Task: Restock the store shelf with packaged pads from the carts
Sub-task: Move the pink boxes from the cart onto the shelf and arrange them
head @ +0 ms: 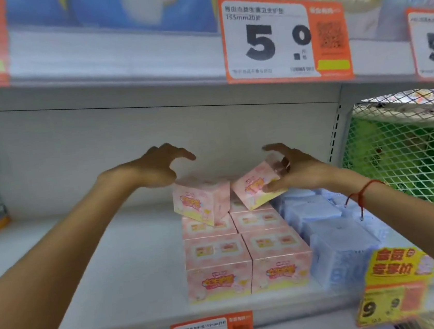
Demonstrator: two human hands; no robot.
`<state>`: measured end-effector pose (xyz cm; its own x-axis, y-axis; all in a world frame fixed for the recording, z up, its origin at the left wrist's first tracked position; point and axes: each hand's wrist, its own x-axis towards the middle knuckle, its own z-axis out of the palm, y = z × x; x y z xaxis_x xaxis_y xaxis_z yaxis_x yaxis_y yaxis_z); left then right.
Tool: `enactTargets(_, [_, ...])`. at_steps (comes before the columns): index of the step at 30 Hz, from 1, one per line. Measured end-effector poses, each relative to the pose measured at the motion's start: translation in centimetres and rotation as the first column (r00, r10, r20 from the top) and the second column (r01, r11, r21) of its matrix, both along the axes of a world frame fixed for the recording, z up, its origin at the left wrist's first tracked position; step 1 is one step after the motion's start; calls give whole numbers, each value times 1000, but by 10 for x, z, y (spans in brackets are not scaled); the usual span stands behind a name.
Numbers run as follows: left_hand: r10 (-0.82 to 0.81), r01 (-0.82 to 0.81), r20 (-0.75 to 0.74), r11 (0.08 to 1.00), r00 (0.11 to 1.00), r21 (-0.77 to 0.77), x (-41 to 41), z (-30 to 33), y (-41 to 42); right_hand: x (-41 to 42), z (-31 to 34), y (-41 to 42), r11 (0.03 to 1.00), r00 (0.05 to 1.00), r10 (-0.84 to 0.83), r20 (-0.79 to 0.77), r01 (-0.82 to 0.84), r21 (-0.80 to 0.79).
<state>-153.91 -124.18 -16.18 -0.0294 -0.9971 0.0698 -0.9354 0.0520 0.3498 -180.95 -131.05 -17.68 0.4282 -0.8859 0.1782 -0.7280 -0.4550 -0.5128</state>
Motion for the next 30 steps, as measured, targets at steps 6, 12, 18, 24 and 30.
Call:
enactTargets(6, [6,-4,-9,991,1000,133,-5,-20,-4,-8,2,-2,999,990,34,-139,-32,14])
enactTargets(12, [138,-138,78,990,987,-11,0,-27,-13,4,-11,-15,999,983,34,-179,-39,-21])
enactTargets(18, [244,-222,181,966,953,-136,1,-36,-30,31,-18,-32,975,947,-83,-309,13,-221])
enactTargets(24, [280,-246,108,936,954,-253,4,-48,-45,50,-32,-53,957,944,-156,-290,72,-281])
enactTargets(30, [260,-225,95,934,961,-277,1,-52,-53,54,-45,-67,926,932,-220,-288,106,-363])
